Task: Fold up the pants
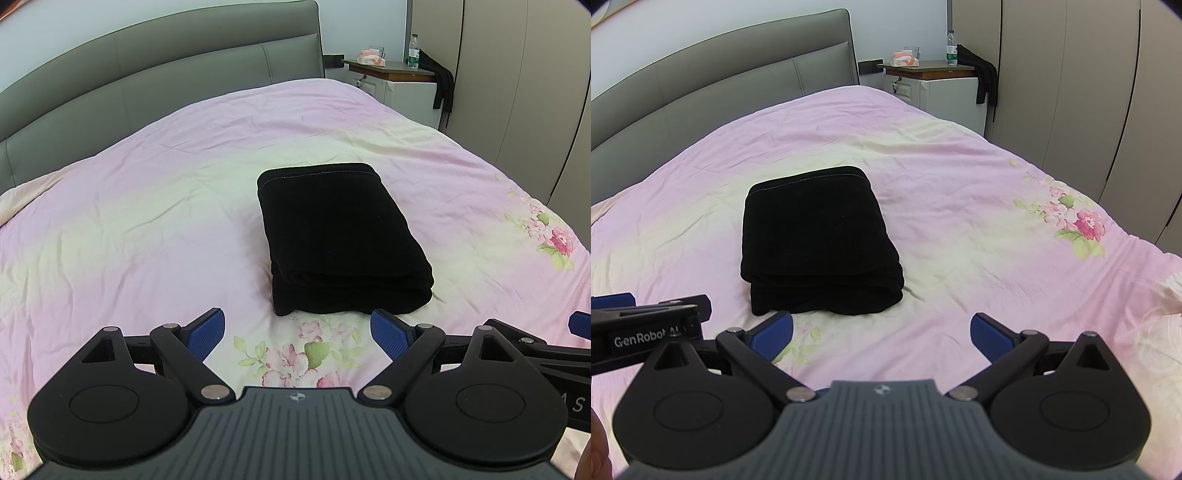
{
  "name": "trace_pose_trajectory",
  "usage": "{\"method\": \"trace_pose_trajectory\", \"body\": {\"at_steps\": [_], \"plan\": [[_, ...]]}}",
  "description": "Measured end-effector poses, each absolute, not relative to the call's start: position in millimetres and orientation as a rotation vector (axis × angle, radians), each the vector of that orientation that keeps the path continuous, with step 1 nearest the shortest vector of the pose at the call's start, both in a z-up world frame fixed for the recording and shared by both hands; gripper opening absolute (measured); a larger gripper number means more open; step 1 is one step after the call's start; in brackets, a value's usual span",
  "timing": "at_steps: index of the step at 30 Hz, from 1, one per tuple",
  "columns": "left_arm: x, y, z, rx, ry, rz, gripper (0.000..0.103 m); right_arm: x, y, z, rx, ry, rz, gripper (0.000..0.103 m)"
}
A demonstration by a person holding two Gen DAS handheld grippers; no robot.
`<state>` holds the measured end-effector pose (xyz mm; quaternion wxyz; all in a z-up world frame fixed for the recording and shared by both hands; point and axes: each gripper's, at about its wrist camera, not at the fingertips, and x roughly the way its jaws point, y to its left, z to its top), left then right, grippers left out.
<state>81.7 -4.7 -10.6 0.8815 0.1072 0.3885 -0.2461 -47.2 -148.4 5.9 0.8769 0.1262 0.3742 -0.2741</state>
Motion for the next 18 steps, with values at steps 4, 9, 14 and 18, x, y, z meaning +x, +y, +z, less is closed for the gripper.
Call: {"method": "trace_pose_trajectory", "body": {"at_steps": [4, 9, 14, 18], "plan": [[81.7, -4.4, -10.5, 0.222, 0.810, -0.514, 0.103, -48.0, -148.3, 5.8, 0.263, 0.779, -0.573, 0.098], [81.2, -4.8, -10.6, 0.225, 0.809, -0.512, 0.103, -48.7, -148.7, 5.3, 0.265, 0.779, -0.573, 0.098], [80.6, -5.0, -10.4, 0.224, 0.809, -0.513, 0.103, -50.1, -147.8, 5.9, 0.265, 0.777, -0.575, 0.098], [80.2, -5.1, -10.3, 0.228, 0.804, -0.512, 0.103, -50.9, -147.7, 5.9, 0.266, 0.777, -0.575, 0.098]]}}
